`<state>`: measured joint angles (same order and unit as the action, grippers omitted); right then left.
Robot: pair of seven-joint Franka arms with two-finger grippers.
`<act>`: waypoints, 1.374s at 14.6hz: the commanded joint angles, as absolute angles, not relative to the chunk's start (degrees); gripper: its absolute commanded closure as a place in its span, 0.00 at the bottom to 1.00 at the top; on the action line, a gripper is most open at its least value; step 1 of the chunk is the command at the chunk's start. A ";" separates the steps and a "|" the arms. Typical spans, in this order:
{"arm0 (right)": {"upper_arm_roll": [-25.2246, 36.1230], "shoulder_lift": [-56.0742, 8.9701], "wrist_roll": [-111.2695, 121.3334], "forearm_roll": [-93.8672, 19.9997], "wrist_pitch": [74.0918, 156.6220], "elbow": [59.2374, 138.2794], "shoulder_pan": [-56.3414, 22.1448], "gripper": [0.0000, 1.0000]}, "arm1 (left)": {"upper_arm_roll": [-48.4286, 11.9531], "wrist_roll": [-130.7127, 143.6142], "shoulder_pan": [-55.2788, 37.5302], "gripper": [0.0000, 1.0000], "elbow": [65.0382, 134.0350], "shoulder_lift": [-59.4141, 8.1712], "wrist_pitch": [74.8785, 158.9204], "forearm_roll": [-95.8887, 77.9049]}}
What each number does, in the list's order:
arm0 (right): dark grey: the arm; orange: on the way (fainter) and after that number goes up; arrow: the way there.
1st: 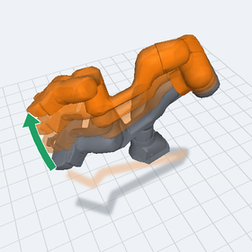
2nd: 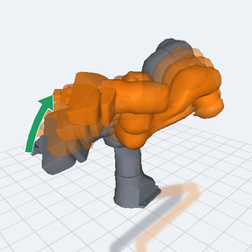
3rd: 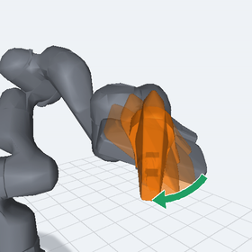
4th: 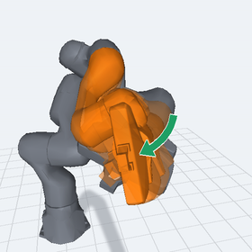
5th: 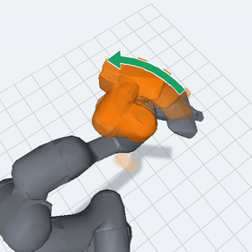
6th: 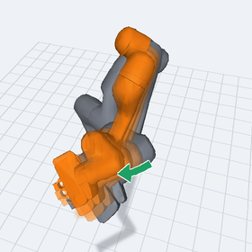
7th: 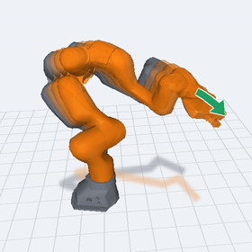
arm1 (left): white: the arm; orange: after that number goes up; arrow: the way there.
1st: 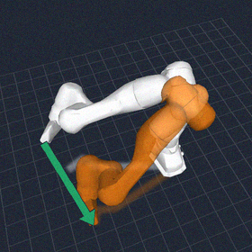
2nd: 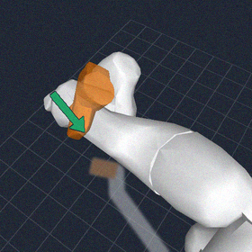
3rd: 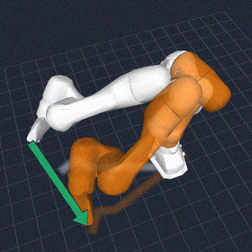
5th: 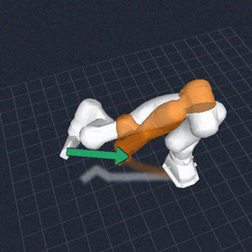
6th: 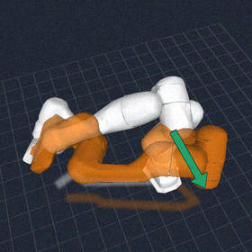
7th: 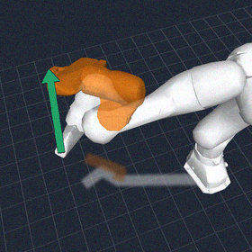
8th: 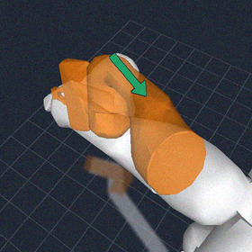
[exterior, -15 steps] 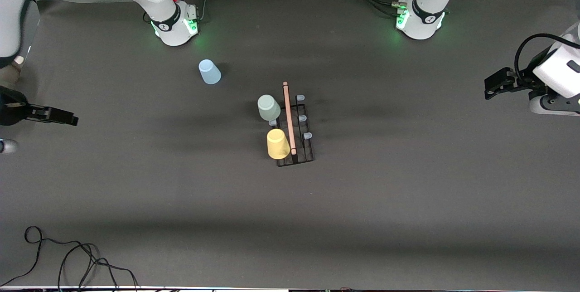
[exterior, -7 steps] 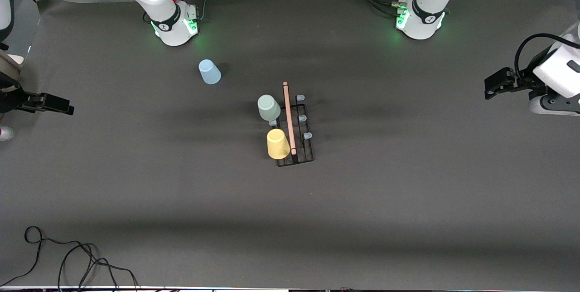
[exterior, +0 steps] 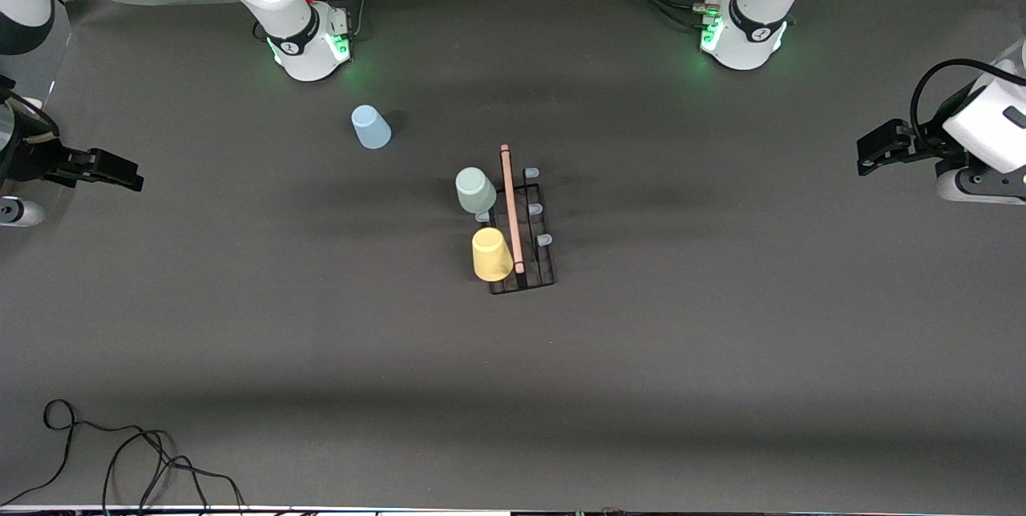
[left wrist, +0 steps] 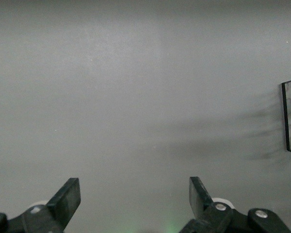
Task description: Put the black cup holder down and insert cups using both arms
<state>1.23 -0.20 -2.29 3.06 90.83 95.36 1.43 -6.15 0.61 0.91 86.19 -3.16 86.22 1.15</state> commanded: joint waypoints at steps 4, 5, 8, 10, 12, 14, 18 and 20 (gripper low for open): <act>-2.37 3.26 -3.52 4.39 95.28 99.25 4.48 0.00 | -5.80 0.53 0.35 0.00 85.52 -2.99 86.22 0.97; -2.37 2.03 -3.34 4.31 93.79 96.88 4.48 0.00 | -5.80 0.53 0.35 0.00 85.52 -2.99 86.22 0.97; -2.37 0.35 -3.34 4.13 92.02 93.78 4.57 0.00 | -5.80 0.53 0.26 0.00 85.43 -2.99 86.22 0.97; -2.37 0.26 -3.34 3.96 91.93 93.69 4.57 0.00 | -5.80 0.53 0.35 0.00 85.43 -2.99 86.22 0.88; -1.76 -0.61 -3.34 4.22 91.67 93.43 3.78 0.00 | -5.80 0.53 0.35 0.00 85.43 -2.99 86.22 0.88; -1.67 -1.58 -2.99 4.22 91.32 93.43 4.04 0.00 | -5.80 0.53 0.26 0.00 85.43 -2.99 86.31 0.79; -1.67 -1.58 -2.81 4.22 89.92 93.43 4.04 0.00 | -5.80 0.53 0.44 0.00 85.17 -3.08 87.80 0.97; -1.67 -1.58 -2.81 4.22 89.56 93.43 3.96 0.00 | -5.71 0.53 0.53 0.00 85.43 -3.08 88.07 0.97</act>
